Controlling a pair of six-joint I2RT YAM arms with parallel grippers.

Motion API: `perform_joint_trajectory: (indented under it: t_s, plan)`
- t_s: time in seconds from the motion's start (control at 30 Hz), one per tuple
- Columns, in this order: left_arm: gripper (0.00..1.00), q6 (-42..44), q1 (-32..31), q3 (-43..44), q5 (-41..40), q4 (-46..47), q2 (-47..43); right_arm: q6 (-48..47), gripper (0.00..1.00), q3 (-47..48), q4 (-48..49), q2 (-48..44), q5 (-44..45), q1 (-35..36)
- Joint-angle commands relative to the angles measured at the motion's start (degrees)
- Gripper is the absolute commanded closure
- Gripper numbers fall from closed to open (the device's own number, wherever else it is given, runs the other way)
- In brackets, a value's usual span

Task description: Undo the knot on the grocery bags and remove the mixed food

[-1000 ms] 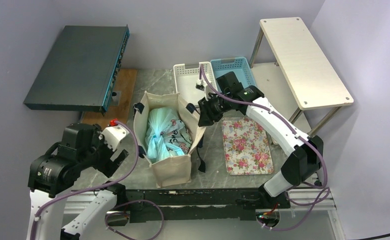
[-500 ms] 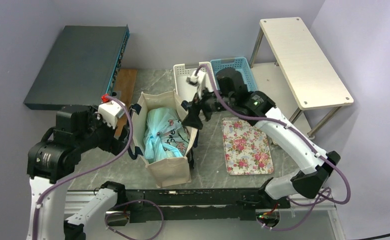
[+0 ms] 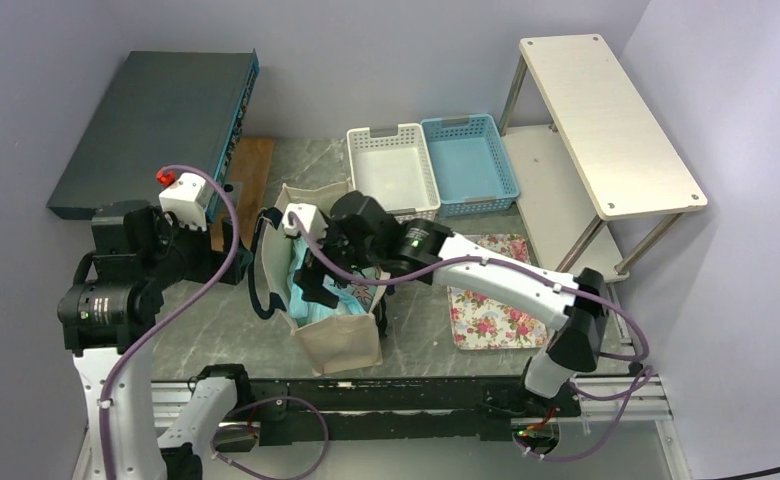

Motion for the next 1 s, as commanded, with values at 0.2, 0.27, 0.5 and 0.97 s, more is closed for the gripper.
perform_joint_trajectory:
  t_s: [0.2,0.27,0.5,0.97]
  plan:
    - [0.07,-6.6,8.2,-3.8,9.7,2.9,-1.0,4.6,0.04,-2.6,9.4,5.8,11.6,1.3]
    - [0.07,-6.5,8.4,-4.3,9.6,2.9,-1.4,3.7,0.06,-3.8,10.1,6.6,13.4,1.3]
    - [0.07,-6.2,8.5,-5.6,9.9,2.6,-1.6,2.9,0.71,-4.3,7.2,7.6,12.3,0.1]
    - [0.06,-5.2,8.5,-5.8,13.0,4.8,0.3,4.5,1.00,5.3,10.6,-1.4,8.8,-1.1]
